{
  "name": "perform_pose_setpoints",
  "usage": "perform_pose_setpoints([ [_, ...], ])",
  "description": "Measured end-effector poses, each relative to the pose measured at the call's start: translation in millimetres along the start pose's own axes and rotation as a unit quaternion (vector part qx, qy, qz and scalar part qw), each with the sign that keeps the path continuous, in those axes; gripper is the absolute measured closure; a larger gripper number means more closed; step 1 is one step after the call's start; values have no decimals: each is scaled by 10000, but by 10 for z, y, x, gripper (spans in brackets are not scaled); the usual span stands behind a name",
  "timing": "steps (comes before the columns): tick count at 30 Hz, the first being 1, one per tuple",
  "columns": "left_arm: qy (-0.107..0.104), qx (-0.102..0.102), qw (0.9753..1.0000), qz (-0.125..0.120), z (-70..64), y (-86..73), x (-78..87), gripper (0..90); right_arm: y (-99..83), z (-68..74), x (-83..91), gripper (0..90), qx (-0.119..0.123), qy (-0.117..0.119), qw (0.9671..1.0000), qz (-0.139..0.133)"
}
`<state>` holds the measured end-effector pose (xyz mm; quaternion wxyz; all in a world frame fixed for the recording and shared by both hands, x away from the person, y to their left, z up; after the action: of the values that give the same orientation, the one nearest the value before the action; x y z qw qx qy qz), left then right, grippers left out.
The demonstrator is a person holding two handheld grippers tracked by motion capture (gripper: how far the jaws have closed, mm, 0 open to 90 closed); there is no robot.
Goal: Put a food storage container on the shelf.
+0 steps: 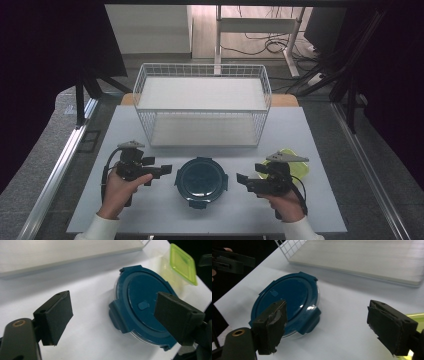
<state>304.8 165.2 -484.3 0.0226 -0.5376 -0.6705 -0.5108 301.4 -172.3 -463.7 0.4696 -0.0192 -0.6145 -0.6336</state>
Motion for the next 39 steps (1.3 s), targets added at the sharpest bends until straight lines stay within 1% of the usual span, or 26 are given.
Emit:
perform_pose_setpoints([
  [2,-60,30,10000,12,-6,14,-17,138,-6,50,-12,154,-65,85,9999,-12],
  [3,-156,42,9999,2,-18,35,-44,136,-24,60,-10,152,-94,92,9999,23],
  [4,-179,56,9998,17,-20,39,-65,128,-32,64,-13,152,-131,90,9999,28],
  [6,-155,81,9998,49,-15,36,-87,89,-31,68,-19,152,-189,83,9998,9],
  [7,-132,129,9998,74,-10,31,-107,80,-33,88,-26,151,-285,89,9996,17],
  [8,-172,178,9997,83,-10,27,-123,80,-33,88,-26,151,-285,89,9996,17],
  [9,-293,235,9993,89,-17,20,-144,69,-51,116,-38,143,-320,61,9995,53],
  [10,-293,235,9993,89,-17,20,-144,68,-61,131,-41,142,-354,61,9993,76],
  [11,-409,260,9988,106,-31,10,-157,68,-70,147,-47,140,-398,80,9991,88],
  [13,-547,321,9979,97,-45,5,-157,67,-86,178,-68,134,-442,108,9989,142],
  [14,-547,321,9979,97,-45,5,-157,67,-86,178,-68,134,-442,108,9989,142],
  [15,-643,361,9973,67,-46,7,-146,67,-100,204,-98,132,-447,139,9987,194],
  [17,-653,374,9971,65,-41,3,-141,67,-106,209,-112,132,-465,133,9986,213],
  [19,-623,440,9970,122,-16,-33,-165,62,-124,202,-171,129,-598,174,9977,271],
  [20,-623,440,9970,122,-16,-33,-165,58,-124,202,-171,129,-598,174,9977,271],
  [21,-627,470,9966,244,3,-68,-196,56,-146,203,-225,126,-637,206,9971,348],
  [22,-627,470,9966,244,3,-68,-196,55,-146,203,-225,126,-637,206,9971,348],
  [23,-701,562,9956,257,4,-91,-236,54,-172,208,-282,122,-647,225,9967,435],
  [27,-766,646,9944,332,14,-138,-294,47,-210,226,-368,109,-744,287,9954,534],
  [29,-879,750,9926,383,23,-179,-354,43,-263,279,-472,98,-837,359,9937,648],
  [31,-908,756,9918,490,22,-209,-390,50,-299,316,-539,95,-903,371,9925,731],
  [33,-910,770,9915,514,13,-217,-407,51,-314,328,-568,94,-926,376,9921,756],
  [35,-950,770,9910,547,0,-227,-437,61,-338,343,-629,90,-1053,419,9903,804],
  [36,-1062,806,9894,569,-15,-230,-473,62,-344,342,-644,87,-1075,414,9900,812],
  [38,-1101,831,9887,585,-21,-231,-503,64,-351,340,-660,86,-1084,411,9898,827],
  [39,-1110,842,9885,594,-24,-232,-525,68,-367,340,-692,82,-1148,424,9888,856],
])
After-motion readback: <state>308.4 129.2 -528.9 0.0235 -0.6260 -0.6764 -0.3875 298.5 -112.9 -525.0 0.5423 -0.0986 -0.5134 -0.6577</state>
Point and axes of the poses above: each handheld gripper's, and its own axes: x roughly backward along the jaws, y roughly out of its top, z roughly to its left, the point moved 5 cm from there along -x, roughly forward along the jaws, and after that the axes turned 5 degrees about -y, right-handed, at the moved point
